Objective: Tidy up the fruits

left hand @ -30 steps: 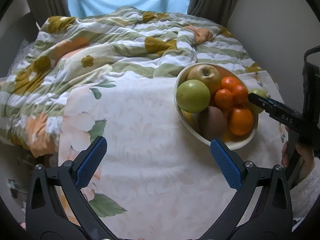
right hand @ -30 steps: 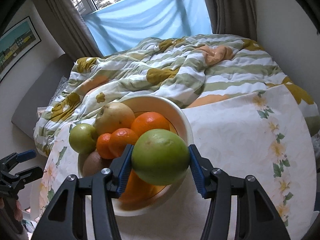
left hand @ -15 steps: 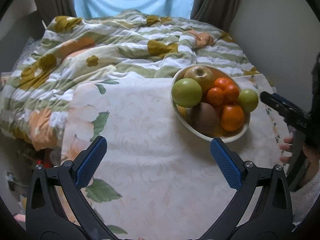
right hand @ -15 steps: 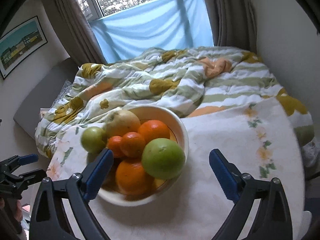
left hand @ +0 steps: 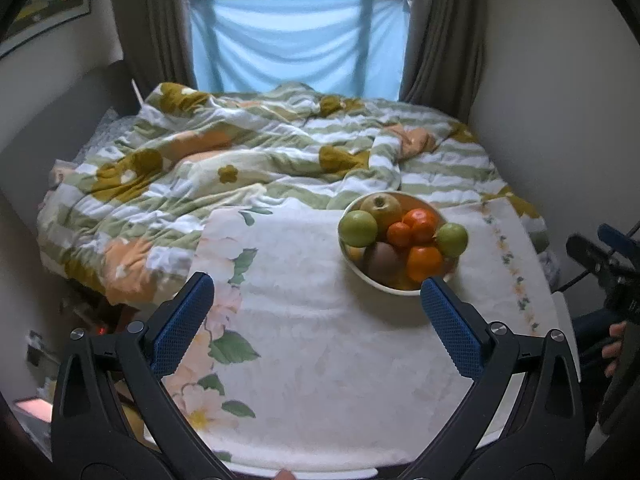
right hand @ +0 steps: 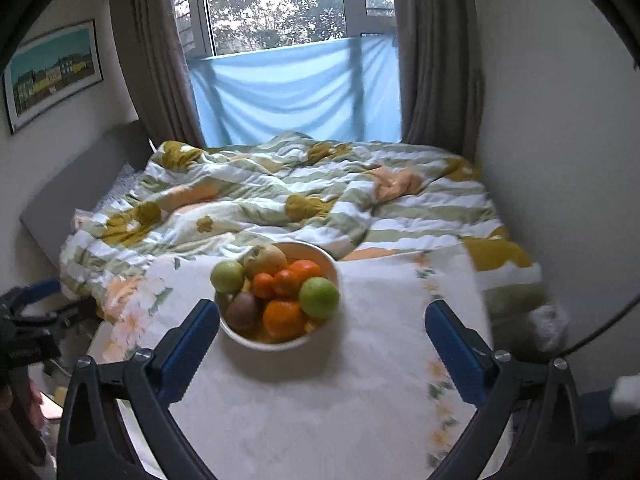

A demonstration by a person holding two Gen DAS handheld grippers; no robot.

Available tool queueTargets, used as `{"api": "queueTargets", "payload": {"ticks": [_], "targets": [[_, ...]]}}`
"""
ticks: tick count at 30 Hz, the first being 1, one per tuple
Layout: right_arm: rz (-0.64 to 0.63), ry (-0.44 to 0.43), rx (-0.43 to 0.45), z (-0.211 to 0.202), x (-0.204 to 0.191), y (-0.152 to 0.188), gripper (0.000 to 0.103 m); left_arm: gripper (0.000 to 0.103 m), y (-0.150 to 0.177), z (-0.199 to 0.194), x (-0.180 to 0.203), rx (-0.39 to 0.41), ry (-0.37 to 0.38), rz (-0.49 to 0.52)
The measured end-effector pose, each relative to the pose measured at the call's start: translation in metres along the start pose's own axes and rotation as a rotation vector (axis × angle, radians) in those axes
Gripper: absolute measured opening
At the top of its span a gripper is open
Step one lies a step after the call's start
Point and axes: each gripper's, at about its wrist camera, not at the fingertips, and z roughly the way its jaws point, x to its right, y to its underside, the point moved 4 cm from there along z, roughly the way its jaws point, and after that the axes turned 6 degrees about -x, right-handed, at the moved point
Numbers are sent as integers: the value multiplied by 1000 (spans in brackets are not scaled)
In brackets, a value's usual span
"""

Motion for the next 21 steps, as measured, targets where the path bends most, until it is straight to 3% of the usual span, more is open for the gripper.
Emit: {"api": "queueTargets", "payload": {"ticks": [9, 21], "targets": [[8, 110, -8, -32, 3, 27, 103, 103, 21, -42, 9, 75, -13, 26], [38, 126, 24, -48, 6, 29, 103, 103, 28, -52, 17, 91, 6, 41]]}}
